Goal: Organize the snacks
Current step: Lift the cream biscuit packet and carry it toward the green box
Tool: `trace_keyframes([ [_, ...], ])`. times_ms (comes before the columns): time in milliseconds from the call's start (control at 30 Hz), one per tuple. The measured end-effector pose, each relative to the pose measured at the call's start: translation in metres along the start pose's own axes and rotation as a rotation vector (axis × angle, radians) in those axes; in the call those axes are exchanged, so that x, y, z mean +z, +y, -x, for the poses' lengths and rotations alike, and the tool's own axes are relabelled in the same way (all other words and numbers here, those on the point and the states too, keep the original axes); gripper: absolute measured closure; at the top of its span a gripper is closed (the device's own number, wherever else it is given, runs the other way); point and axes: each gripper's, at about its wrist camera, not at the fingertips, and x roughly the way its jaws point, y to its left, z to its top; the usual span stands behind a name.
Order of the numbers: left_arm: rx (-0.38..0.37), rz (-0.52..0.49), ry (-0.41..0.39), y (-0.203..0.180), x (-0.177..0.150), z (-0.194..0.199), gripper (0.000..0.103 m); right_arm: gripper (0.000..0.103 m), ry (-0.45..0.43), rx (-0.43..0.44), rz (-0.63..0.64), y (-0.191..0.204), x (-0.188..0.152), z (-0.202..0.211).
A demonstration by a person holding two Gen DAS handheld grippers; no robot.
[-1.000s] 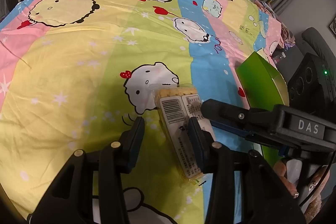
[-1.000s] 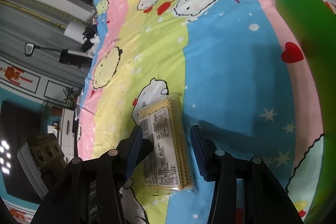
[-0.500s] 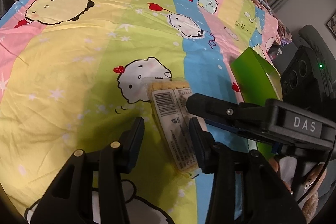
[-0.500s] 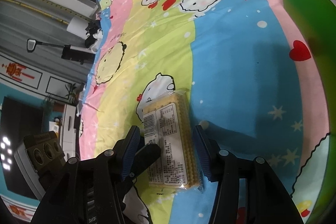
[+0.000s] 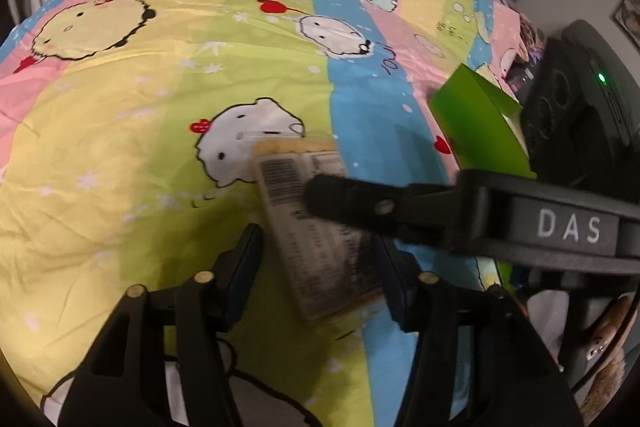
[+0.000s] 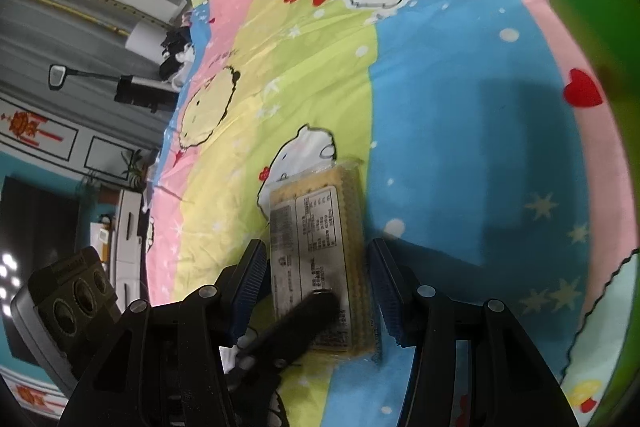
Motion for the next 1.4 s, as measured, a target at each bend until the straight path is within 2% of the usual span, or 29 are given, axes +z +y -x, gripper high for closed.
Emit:
trace_keyframes([
  [67,0.015,-0.005,-0.014,-0.001,0.0,0.0,0.052,0.049,-0.005,-0.023,0.024,0.004,-0.002,-0.002],
  [200,0.023,-0.003,-0.046,-0.001,0.002,0.006,0.063,0.049,-0.024,-0.068,0.055,0.012,-0.004,-0.002],
  [400,0.06,-0.046,-0.116,-0.014,0.007,0.025,0.063,0.049,-0.068,-0.047,0.083,0.025,-0.007,0.014],
  [733,0.074,-0.134,-0.25,-0.056,0.016,0.067,0.063,0.049,-0.225,-0.024,0.154,0.051,-0.013,0.072],
  [900,0.073,-0.169,-0.283,-0.074,0.018,0.077,0.063,0.049,-0.292,-0.036,0.178,0.056,-0.018,0.098],
  [1400,0.058,-0.245,-0.354,-0.121,0.018,0.097,0.063,0.049,-0.41,-0.014,0.187,0.051,-0.029,0.151],
])
